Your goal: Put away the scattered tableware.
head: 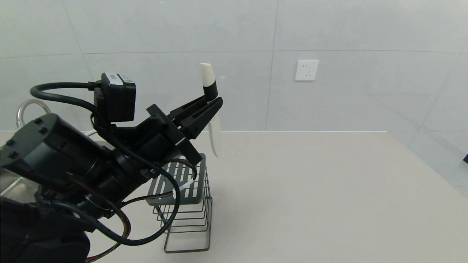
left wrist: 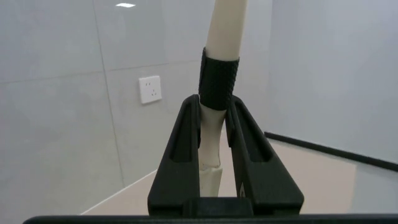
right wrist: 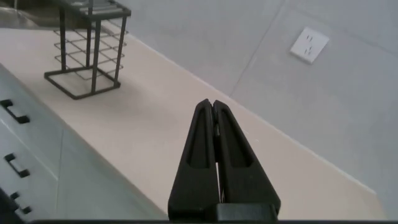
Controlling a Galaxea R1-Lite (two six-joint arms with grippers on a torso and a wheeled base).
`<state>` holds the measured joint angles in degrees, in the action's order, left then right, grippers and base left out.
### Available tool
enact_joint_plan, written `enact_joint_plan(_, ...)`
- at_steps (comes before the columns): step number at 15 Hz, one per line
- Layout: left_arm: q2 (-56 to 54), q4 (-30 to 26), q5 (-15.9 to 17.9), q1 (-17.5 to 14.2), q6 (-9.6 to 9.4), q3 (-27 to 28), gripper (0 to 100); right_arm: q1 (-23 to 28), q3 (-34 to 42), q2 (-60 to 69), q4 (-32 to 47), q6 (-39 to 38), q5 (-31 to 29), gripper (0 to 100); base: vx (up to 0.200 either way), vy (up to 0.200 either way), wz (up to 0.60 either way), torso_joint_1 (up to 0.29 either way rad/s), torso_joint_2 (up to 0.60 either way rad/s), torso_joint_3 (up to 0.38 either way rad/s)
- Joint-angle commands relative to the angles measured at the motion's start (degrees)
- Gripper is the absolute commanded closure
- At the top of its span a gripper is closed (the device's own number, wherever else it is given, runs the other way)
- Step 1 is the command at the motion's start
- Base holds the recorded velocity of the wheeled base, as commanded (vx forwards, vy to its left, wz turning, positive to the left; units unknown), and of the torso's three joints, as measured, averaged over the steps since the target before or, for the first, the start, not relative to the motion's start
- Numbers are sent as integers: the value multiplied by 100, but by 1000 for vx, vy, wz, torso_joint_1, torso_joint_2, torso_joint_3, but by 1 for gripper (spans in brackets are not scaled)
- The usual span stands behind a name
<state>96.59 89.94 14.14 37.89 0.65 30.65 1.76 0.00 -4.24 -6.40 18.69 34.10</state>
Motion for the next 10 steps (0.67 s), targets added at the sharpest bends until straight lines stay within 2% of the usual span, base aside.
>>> enact_joint_plan(1,-166,6,-34,-1,-65,-50,100,0,0,-6,288,-49,-17,100,0,0,0,0,0,0)
enact_joint_plan(2,-228,6,-192,-10,-135,-59,100,9,-9,-6,315,-287,-184,100,0,0,0,0,0,0)
enact_joint_plan(5,-404,-117,-764,-1,-170,-50,100,0,-9,2,332,-1429,-1221,100,0,0,0,0,0,0)
enact_joint_plan(7,-536,-390,-1106,8,-249,-59,100,0,-9,2,332,-1552,-1388,100,0,0,0,0,0,0)
enact_joint_plan(9,-659,-627,-1247,70,-328,-59,100,0,-9,2,341,-1561,-1634,100,0,0,0,0,0,0)
enact_joint_plan(10,-773,-899,-1397,70,-478,-59,100,0,0,2,341,-1588,-1916,100,0,0,0,0,0,0)
